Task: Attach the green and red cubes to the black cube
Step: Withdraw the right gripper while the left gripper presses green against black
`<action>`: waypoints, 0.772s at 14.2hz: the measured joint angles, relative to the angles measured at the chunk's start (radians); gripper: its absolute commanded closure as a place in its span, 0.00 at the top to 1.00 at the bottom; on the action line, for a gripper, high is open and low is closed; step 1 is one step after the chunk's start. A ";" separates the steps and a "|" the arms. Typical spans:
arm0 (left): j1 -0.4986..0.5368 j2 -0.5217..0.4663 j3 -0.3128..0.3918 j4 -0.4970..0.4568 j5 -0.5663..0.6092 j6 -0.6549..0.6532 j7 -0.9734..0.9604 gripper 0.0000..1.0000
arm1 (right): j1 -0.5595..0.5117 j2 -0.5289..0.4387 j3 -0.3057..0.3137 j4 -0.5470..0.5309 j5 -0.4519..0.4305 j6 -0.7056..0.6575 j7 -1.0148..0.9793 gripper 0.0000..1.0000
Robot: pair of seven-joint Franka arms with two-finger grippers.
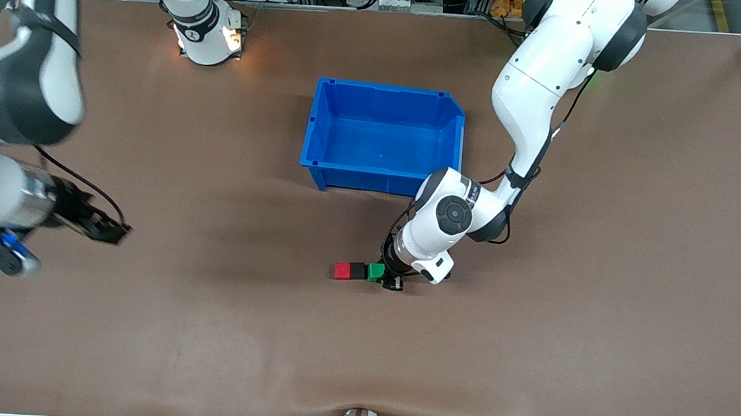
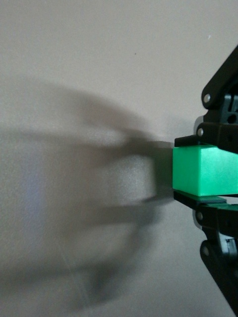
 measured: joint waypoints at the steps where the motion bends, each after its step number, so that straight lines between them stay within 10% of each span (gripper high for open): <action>1: -0.002 0.001 0.002 0.001 0.000 0.000 0.000 0.00 | -0.021 -0.033 -0.001 0.000 -0.014 -0.048 -0.092 1.00; 6: -0.016 0.002 0.016 0.004 0.000 -0.001 0.004 0.00 | -0.158 -0.236 -0.002 -0.090 -0.027 -0.103 -0.439 1.00; 11: -0.019 0.002 0.018 0.005 0.005 -0.002 0.015 0.13 | -0.163 -0.581 0.015 -0.618 -0.027 0.189 -0.453 1.00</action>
